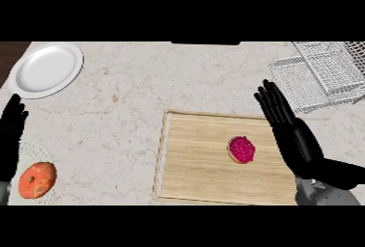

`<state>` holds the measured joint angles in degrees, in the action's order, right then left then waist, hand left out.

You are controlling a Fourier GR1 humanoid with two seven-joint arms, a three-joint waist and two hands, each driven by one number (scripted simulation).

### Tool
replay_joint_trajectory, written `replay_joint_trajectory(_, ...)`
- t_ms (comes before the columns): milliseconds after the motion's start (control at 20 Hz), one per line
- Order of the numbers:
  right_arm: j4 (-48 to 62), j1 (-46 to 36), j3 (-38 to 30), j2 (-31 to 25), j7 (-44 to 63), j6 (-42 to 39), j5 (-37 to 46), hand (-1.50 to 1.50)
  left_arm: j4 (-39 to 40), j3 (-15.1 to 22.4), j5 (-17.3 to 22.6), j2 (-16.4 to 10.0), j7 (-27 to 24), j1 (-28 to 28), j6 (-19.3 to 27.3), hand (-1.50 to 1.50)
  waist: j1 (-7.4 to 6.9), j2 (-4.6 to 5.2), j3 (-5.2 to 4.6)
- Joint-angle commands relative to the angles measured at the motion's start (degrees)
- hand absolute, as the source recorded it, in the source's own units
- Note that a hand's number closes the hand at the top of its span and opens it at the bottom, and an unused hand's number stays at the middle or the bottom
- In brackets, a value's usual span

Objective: Pick the cupcake from the tray and place it in the tiered basket

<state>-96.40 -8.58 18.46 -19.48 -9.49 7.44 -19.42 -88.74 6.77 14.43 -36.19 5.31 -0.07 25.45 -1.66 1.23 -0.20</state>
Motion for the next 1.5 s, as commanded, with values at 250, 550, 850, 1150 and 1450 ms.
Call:
replay_joint_trajectory(250, 6.88, -12.39, -11.15, -0.59, 1.05, -23.34, -26.08, 1.5, -5.12, 8.54, -2.9, 9.55, -5.14, -8.04, -0.57, 0.0, 1.82, 0.38, 0.52)
replay_joint_trajectory(550, 18.16, -9.64, -10.26, 0.95, 11.83, -34.42, -39.91, -1.5, -5.85, 13.11, -3.98, 13.5, -4.94, -7.68, -0.31, 0.0, 0.08, 0.27, 0.63)
replay_joint_trajectory(850, 27.23, -12.39, -19.17, -14.75, 14.59, -60.79, -49.2, -1.5, -2.57, 14.58, -5.36, 16.46, -5.86, -8.14, 0.28, 0.0, 1.01, -0.62, 0.39)
replay_joint_trajectory(1150, 21.47, -17.52, -24.11, -27.32, 11.9, -69.0, -29.31, -1.5, -0.79, 13.48, -5.32, 17.35, -5.61, -9.72, 0.96, 0.0, 2.23, -1.17, 0.28)
replay_joint_trajectory(1450, 5.86, -23.04, -27.08, -30.72, 9.96, -69.02, -11.39, -1.5, 0.49, 12.93, -5.48, 17.69, -4.32, -10.95, 1.26, 0.0, 2.62, -1.45, 0.32)
